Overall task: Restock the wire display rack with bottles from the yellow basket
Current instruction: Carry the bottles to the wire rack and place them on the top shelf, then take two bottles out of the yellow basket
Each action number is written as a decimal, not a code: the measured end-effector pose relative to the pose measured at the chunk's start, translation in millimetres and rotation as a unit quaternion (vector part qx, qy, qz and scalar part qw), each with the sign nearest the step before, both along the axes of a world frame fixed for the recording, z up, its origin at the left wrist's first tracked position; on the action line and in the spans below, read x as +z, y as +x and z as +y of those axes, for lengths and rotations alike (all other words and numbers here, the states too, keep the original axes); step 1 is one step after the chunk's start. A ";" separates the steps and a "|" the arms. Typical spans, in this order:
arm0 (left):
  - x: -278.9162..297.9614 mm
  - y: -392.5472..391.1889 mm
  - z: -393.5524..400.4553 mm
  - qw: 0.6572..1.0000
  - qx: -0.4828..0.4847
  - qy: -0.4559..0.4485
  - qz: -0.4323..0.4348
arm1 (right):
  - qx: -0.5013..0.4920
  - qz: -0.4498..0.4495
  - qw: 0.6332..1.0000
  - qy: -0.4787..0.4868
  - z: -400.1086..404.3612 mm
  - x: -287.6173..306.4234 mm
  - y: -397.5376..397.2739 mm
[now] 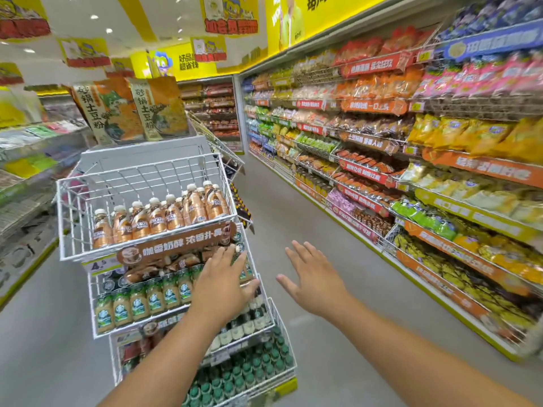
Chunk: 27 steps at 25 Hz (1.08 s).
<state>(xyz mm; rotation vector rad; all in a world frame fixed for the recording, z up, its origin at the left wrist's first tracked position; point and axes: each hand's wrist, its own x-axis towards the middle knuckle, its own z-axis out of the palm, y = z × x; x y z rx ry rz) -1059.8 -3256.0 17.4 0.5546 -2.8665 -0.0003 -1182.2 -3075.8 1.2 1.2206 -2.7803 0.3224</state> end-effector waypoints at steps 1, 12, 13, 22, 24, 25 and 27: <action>0.8 8.0 12.3 1.000 -0.015 0.000 0.003 | -0.007 0.001 1.000 -0.004 13.5 -1.3 10.4; -3.9 75.0 150.7 0.988 -0.150 0.015 0.024 | -0.113 0.012 0.993 0.009 181.1 -7.1 124.0; -5.0 75.9 168.3 0.986 -0.162 0.016 0.025 | -0.128 0.010 0.992 0.011 201.3 -9.9 128.9; -32.0 61.4 361.3 0.965 -0.259 0.043 0.019 | -0.211 -0.026 0.977 -0.024 423.8 -29.9 159.2; -40.1 51.4 418.0 0.960 -0.275 0.042 0.011 | -0.223 -0.038 0.973 -0.031 477.4 -36.9 163.7; -45.7 45.6 448.5 0.958 -0.284 0.038 0.007 | -0.231 -0.036 0.972 -0.028 508.1 -40.0 165.5; -58.9 35.4 512.8 0.950 -0.310 0.037 -0.009 | -0.253 -0.030 0.967 -0.018 576.6 -45.2 171.2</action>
